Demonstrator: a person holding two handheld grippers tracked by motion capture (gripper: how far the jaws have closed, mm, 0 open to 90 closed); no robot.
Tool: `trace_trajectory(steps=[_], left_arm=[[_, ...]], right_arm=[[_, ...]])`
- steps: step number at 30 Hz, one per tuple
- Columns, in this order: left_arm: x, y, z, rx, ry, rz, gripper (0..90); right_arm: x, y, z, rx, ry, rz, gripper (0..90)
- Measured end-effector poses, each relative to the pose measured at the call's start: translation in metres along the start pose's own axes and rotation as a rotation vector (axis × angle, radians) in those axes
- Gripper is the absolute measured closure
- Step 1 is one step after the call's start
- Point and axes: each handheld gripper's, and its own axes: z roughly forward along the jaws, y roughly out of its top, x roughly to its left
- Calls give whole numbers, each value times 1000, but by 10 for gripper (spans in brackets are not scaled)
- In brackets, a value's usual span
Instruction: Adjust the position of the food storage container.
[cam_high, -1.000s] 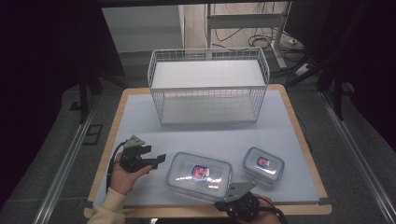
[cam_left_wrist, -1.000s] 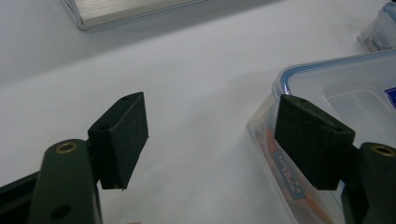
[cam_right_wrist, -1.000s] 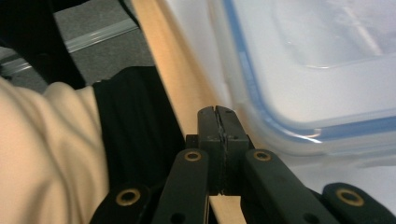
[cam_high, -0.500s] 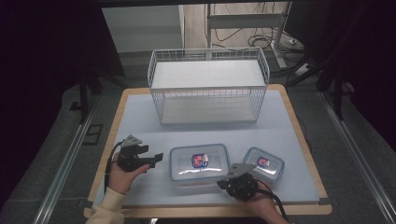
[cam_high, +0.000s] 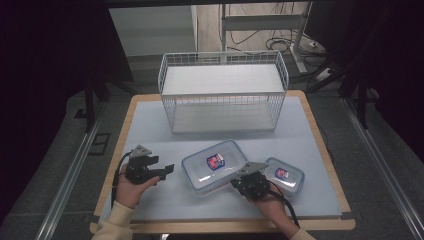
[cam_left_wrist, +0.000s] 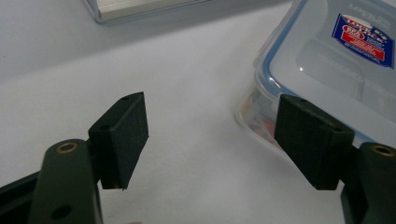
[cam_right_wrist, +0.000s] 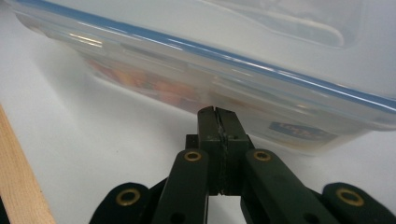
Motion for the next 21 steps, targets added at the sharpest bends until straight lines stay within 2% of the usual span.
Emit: trace_trajectory(steps=[3, 4, 5, 6, 7, 9, 11, 12, 13, 14, 15, 16, 17, 18, 20, 21], left_arm=[[-6, 2, -4, -14, -31, 14, 322], [-11, 4, -7, -17, -65, 26, 404], [-11, 4, -7, -17, -65, 26, 445], [-14, 5, -9, -17, -80, 42, 494], [-17, 6, -10, -14, -92, 53, 494], [-23, 7, -11, -10, -120, 68, 610], [-27, 8, -11, -1, -138, 81, 687], [-30, 8, -11, 2, -145, 86, 749], [-30, 8, -10, 5, -150, 87, 762], [-30, 8, -10, 5, -150, 87, 769], [-30, 8, -9, 8, -147, 88, 778], [-29, 8, -9, 9, -148, 86, 780], [-29, 8, -9, 9, -148, 86, 780], [-29, 7, -8, 10, -147, 83, 780], [-28, 7, -8, 11, -144, 82, 780], [-28, 7, -8, 10, -143, 80, 781]], right_arm=[[-2, -2, -9, -27, 14, 11, 892], [-5, -4, -18, -51, 32, 25, 892], [-5, -4, -18, -51, 32, 25, 892], [-8, -7, -27, -74, 47, 39, 891], [-8, -7, -27, -74, 47, 39, 891], [-11, -9, -35, -97, 65, 54, 875], [-14, -9, -41, -109, 73, 62, 794], [-17, -9, -47, -122, 62, 70, 661], [-18, -9, -49, -127, 66, 76, 596], [-18, -9, -49, -127, 66, 76, 596], [-23, -9, -56, -141, 74, 93, 499], [-26, -9, -59, -143, 75, 96, 461], [-26, -9, -59, -143, 75, 96, 461], [-33, -11, -65, -146, 72, 109, 393], [-35, -11, -67, -149, 72, 112, 379], [-44, -14, -75, -166, 59, 139, 349]])
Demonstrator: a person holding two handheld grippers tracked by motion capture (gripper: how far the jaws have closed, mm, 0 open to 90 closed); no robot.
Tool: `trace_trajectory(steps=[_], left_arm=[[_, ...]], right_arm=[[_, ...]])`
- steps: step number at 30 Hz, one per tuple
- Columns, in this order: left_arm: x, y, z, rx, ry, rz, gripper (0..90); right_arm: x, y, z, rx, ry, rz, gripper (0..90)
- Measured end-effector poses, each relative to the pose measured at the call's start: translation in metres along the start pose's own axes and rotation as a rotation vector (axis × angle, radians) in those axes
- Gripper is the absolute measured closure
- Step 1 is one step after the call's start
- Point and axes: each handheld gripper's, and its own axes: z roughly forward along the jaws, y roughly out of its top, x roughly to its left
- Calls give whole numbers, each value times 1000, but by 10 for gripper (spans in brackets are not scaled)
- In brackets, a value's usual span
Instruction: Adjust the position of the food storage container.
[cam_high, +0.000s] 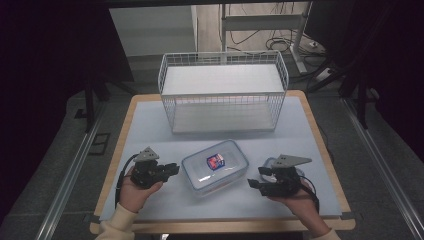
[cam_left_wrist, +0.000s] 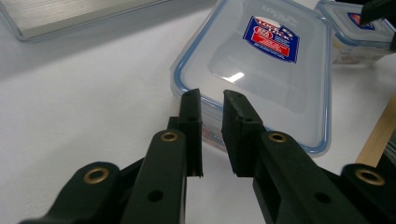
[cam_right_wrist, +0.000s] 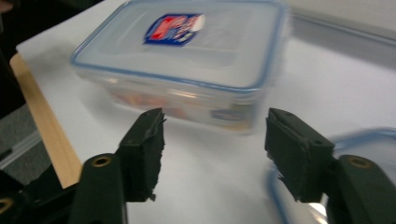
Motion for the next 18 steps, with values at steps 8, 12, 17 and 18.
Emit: trace_trajectory(steps=[8, 12, 17, 18], left_arm=[[-2, 0, 0, 0, -5, 2, 877], [-15, 4, -2, -1, -63, 23, 899], [-38, 5, 0, 11, -136, 61, 900], [-45, 5, 2, 18, -149, 76, 900]], right_arm=[[-24, 0, -22, -43, -41, 47, 310], [-35, -1, -28, -66, -56, 76, 291], [-39, -1, -30, -76, -66, 87, 281], [-40, -2, -31, -74, -69, 90, 280]])
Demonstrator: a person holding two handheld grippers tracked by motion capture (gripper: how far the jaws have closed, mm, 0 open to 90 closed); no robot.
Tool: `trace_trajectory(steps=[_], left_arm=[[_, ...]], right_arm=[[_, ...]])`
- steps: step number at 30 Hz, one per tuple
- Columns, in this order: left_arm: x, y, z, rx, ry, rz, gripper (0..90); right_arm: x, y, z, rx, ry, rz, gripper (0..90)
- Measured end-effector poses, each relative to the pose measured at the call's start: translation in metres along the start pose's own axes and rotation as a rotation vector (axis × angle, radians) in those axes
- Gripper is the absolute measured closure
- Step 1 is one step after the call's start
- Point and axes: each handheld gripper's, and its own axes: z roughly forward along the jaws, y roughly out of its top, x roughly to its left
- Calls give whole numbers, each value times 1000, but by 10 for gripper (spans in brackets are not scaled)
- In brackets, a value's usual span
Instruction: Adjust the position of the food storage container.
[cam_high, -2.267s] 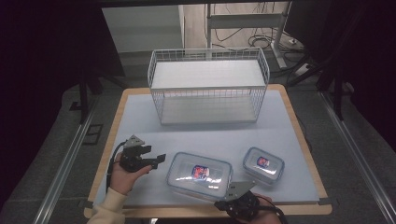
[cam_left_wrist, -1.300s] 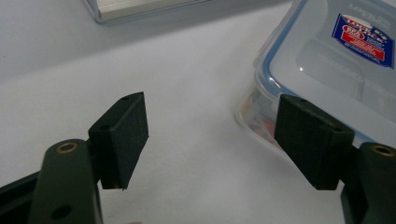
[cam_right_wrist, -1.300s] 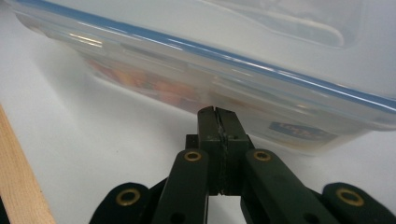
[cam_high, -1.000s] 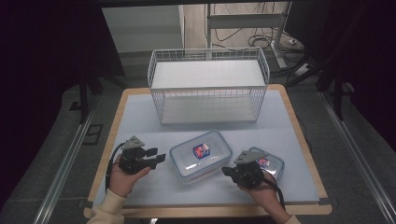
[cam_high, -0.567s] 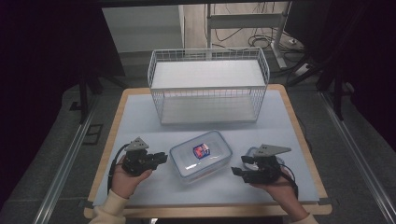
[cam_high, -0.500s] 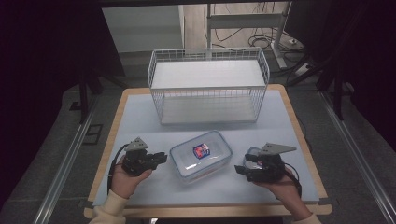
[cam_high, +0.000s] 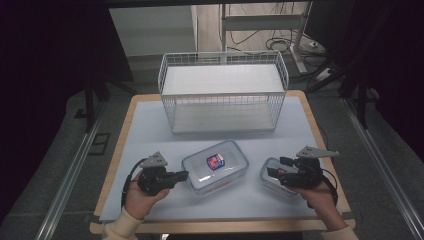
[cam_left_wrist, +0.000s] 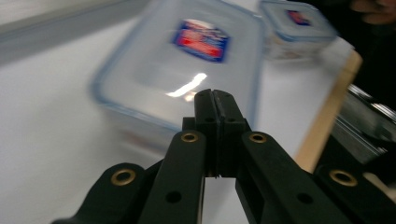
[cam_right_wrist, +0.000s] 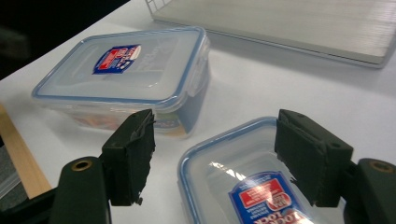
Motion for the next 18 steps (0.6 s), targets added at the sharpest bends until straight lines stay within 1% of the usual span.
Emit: trace_trajectory(steps=[2, 4, 5, 6, 7, 8, 9, 10, 11, 12, 14, 15, 16, 18], left_arm=[[-13, 0, 6, 19, -36, 26, 900], [-26, -1, 13, 43, -61, 51, 899], [-36, -3, 20, 72, -78, 74, 899], [-36, -3, 20, 72, -78, 74, 899], [-46, -6, 30, 109, -87, 99, 899], [-46, -6, 30, 109, -87, 99, 899], [-53, -11, 40, 148, -85, 118, 899], [-53, -11, 40, 148, -85, 118, 899], [-56, -14, 46, 183, -72, 136, 899], [-58, -16, 49, 191, -66, 139, 899], [-57, -20, 56, 218, -53, 133, 900], [-55, -23, 59, 229, -26, 130, 900], [-55, -23, 59, 229, -26, 130, 900], [-52, -24, 60, 231, -1, 130, 900]], right_arm=[[-2, 0, -1, -1, -7, 5, 277], [-3, -1, -1, -3, -10, 9, 274], [-3, -1, -2, -2, -10, 12, 272], [-3, -1, -2, -2, -10, 12, 272], [-4, -1, -1, -2, -15, 15, 271], [-4, -2, -1, 0, -16, 16, 270], [-5, -2, -1, -1, -16, 19, 269], [-5, -2, -1, -1, -16, 19, 269], [-5, -2, -1, 1, -17, 18, 268], [-5, -3, 0, 3, -19, 17, 267], [-5, -3, 1, 7, -20, 17, 265], [-5, -3, 1, 10, -21, 16, 264], [-5, -3, 1, 10, -21, 16, 264], [-5, -3, 1, 8, -23, 17, 263]])
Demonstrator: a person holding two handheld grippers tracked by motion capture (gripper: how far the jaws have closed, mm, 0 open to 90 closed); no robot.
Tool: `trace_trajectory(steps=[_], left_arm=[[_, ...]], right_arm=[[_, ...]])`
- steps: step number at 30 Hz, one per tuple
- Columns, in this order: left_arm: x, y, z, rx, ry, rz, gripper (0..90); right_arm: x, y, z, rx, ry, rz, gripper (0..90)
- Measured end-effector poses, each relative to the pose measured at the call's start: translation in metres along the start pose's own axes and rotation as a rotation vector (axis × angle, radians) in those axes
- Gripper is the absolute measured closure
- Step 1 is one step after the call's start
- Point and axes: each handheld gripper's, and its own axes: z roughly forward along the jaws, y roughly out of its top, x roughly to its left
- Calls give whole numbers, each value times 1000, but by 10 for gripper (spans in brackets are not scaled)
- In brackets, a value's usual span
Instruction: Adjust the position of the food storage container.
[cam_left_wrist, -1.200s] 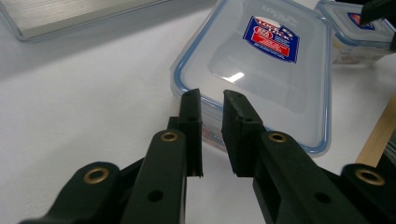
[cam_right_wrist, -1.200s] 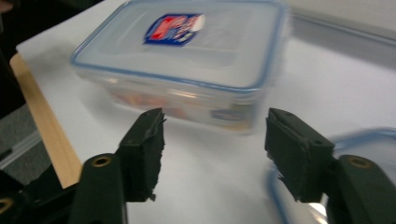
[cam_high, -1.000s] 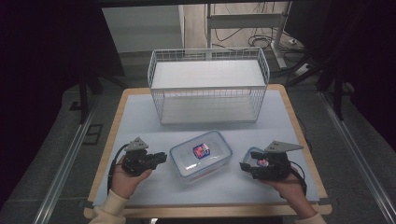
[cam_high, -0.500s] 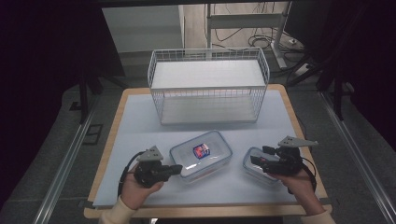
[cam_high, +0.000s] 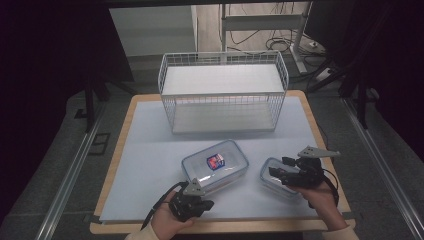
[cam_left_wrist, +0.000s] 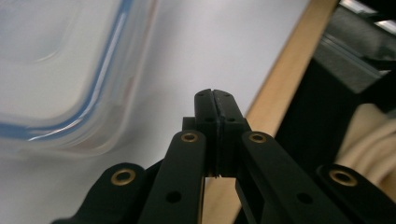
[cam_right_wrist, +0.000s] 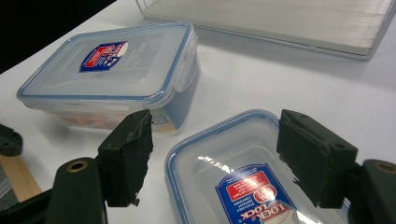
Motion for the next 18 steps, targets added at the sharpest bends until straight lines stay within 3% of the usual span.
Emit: trace_trajectory(steps=[3, 4, 6, 12, 13, 15, 17, 18], left_arm=[[7, -2, -1, -4, 18, -21, 900], [12, -3, -1, 2, 48, -27, 900], [18, -5, -1, 4, 64, -35, 900], [29, -7, -2, -4, 55, -69, 900], [31, -6, -3, -8, 84, -67, 900], [34, -6, -4, -11, 88, -72, 900], [46, -5, -5, -29, 77, -111, 900], [46, -5, -5, -29, 77, -111, 900]], right_arm=[[0, 0, 0, -4, -4, 4, 262], [-1, 0, -1, -5, -4, 6, 261], [-1, 0, -1, -5, -5, 5, 260], [-1, 0, -1, -4, -4, 4, 260], [-1, 0, -1, -4, -5, 4, 259], [-1, 0, -1, -5, -6, 3, 259], [-1, 0, -1, -5, -6, 3, 259], [-1, 0, -1, -5, -6, 3, 259]])
